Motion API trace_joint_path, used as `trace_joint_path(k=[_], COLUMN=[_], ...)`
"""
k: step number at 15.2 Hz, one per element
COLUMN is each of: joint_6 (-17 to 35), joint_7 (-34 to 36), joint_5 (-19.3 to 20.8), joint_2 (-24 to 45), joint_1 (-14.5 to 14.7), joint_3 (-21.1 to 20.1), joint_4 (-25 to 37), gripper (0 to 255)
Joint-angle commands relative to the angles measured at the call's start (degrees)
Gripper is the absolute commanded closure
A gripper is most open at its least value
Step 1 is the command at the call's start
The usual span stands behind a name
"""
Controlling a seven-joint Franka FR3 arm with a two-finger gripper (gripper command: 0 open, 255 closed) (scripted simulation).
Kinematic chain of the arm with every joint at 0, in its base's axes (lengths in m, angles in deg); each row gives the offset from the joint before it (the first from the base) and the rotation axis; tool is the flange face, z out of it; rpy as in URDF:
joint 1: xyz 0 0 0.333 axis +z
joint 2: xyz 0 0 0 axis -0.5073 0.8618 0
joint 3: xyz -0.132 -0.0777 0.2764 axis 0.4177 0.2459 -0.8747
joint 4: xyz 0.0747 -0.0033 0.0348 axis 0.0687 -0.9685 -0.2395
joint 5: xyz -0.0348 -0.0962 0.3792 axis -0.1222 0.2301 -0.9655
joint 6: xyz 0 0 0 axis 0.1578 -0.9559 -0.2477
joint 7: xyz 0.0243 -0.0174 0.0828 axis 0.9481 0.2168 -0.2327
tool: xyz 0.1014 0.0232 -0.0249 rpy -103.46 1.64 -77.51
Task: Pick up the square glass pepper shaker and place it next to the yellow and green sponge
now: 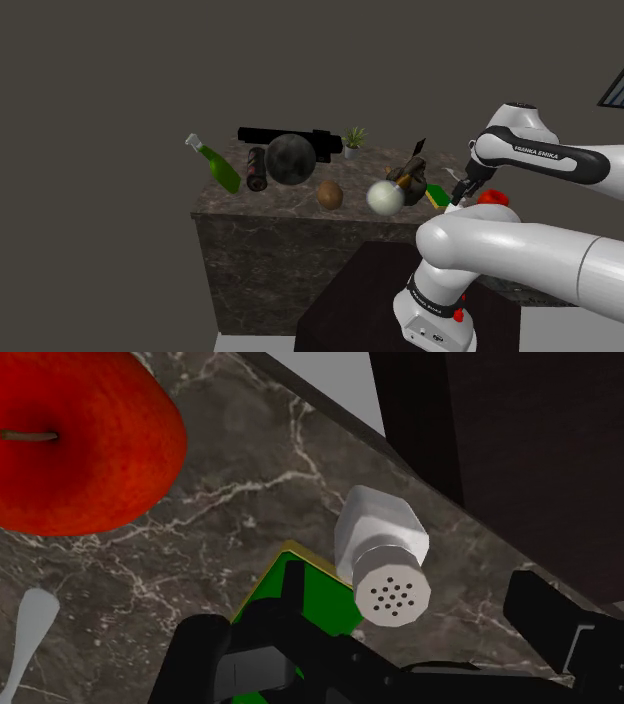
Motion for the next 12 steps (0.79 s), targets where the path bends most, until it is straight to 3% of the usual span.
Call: trace_joint_path(k=[1,4,12], joint_6=[-2.0,-7.2,-7.2], joint_7=[-0.4,-1.2,-1.2], joint_5=[-1.6,-5.8,-5.8], joint_2=[-0.9,-2.5,-2.6], joint_1=[-0.1,0.0,0.0], joint_3=[-1.9,-6.8,-6.8], joint_4=[1.0,4.2,4.2], gripper=[0,0,0])
